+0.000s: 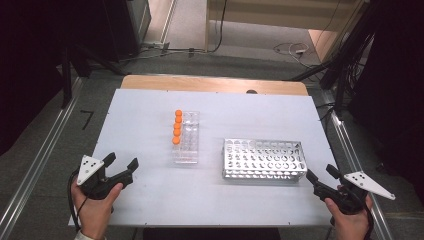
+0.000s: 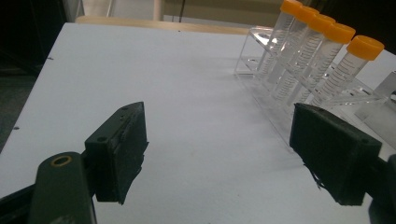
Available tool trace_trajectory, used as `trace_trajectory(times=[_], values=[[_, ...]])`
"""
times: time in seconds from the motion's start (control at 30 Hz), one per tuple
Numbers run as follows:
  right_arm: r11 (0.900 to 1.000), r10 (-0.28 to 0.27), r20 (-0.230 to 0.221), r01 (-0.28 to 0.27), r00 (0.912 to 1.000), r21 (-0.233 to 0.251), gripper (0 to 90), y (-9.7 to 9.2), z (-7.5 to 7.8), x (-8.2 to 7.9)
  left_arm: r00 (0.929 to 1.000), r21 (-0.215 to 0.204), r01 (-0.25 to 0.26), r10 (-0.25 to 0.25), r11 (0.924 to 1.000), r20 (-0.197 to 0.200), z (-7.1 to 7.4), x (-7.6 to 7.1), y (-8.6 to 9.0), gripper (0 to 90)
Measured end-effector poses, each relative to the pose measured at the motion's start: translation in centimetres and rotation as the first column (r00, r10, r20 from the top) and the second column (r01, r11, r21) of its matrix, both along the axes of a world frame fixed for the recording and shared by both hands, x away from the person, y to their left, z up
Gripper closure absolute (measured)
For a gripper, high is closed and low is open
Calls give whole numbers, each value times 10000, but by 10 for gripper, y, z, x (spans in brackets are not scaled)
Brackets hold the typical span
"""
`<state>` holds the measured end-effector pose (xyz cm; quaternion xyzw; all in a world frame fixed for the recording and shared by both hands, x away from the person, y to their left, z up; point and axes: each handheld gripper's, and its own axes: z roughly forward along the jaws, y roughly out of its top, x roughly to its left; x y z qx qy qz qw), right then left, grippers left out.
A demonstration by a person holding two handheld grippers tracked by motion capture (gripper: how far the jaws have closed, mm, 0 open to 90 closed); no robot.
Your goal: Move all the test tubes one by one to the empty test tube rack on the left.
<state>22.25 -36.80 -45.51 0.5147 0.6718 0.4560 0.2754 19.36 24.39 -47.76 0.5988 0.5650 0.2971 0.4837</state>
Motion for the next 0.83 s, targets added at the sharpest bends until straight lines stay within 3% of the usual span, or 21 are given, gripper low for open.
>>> trace_trajectory(times=[0.43, 0.67, 0.83], values=[[9947, -875, -402, 851, 9954, -569, 212, -19, -14, 11, 9989, 59, -278, 280, 9996, -368, -8, 3, 9, 191], [9876, -1447, -943, 1379, 9850, -745, 210, -31, -26, 20, 9971, 204, -361, 374, 9991, -670, -13, 7, 11, 191], [9844, -1616, -1349, 1501, 9776, -913, 200, -31, -32, 27, 9919, 443, -452, 501, 9980, -1167, -20, 14, 12, 181]])
